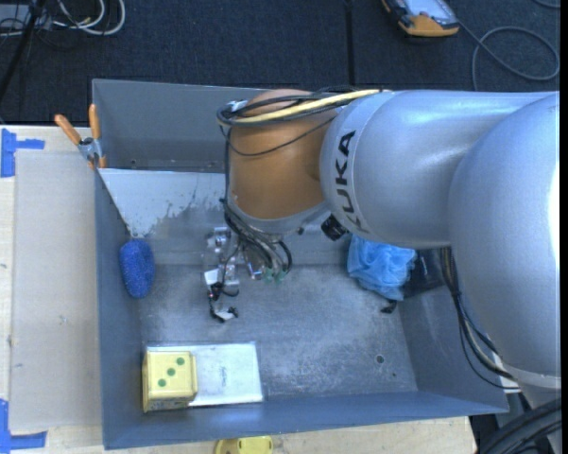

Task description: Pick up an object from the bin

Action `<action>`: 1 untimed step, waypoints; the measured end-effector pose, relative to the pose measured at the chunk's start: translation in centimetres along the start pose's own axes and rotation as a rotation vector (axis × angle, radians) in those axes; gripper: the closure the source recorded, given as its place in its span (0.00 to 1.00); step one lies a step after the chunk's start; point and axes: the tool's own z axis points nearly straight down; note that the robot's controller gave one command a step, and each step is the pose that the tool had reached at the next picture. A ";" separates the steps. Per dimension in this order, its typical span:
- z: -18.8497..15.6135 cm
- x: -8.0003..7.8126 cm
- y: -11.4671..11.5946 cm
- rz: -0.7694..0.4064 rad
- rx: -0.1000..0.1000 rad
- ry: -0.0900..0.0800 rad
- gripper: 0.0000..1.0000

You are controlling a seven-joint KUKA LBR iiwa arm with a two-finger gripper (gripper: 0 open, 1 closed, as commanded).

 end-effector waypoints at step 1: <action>-6.3 -0.3 -0.2 0.001 -0.003 -0.008 1.00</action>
Offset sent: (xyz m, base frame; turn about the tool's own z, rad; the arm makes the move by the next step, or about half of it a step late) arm 0.0256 0.0009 0.0662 0.0084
